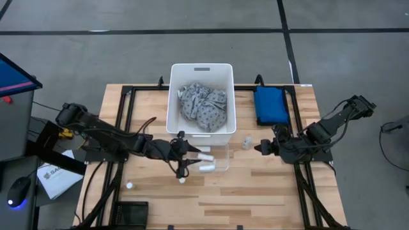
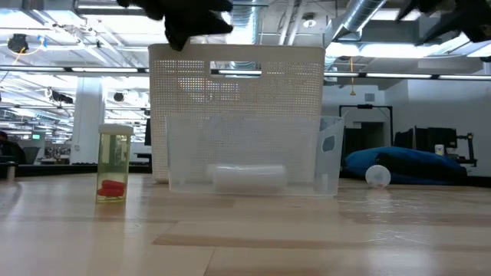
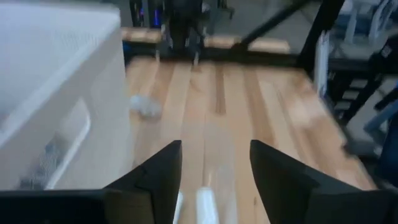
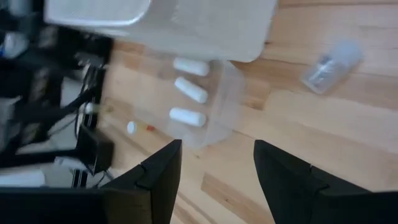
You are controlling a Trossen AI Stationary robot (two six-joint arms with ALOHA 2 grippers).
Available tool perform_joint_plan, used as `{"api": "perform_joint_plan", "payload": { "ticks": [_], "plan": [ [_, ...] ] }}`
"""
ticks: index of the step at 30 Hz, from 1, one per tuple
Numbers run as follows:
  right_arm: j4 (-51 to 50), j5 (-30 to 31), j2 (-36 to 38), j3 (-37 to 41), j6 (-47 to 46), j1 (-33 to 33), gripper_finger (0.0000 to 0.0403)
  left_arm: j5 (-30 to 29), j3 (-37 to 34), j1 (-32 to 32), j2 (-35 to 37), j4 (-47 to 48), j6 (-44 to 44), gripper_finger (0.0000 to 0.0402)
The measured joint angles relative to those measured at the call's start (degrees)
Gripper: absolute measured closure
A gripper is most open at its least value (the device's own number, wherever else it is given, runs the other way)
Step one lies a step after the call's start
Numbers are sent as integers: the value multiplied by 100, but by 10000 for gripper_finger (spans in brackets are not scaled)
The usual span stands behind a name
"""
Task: Pick & Place Medicine items
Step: Put the transparent pill bottle into the black bin
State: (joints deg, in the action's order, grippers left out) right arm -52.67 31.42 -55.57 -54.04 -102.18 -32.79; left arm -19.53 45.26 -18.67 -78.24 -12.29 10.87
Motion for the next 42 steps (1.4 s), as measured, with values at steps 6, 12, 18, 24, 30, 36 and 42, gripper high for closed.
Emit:
{"api": "perform_joint_plan", "payload": {
  "ticks": [6,12,18,24,30,36,42],
  "plan": [
    [-766,-92,0,2,-1482,198,206,-138,-3,-385,733,1169,454,235],
    [-1112,-844,-131,5,-1158,889,200,-371,-3,-978,1306,2187,974,234],
    [-824,-1791,-617,8,-262,1882,164,-446,-3,-1343,1482,2589,1209,234],
    [-607,-2278,-1366,7,233,2652,141,-448,-3,-1435,1504,2832,1214,234],
    [-273,-2327,-2088,7,529,3080,140,-450,-3,-1599,1502,2971,1212,234],
    [-17,-2584,-2757,7,799,3260,140,-448,-3,-1782,1502,3012,1214,234],
    [106,-2575,-3102,-24,780,3185,140,-449,-3,-1865,1537,3045,1213,234]
  ]
}}
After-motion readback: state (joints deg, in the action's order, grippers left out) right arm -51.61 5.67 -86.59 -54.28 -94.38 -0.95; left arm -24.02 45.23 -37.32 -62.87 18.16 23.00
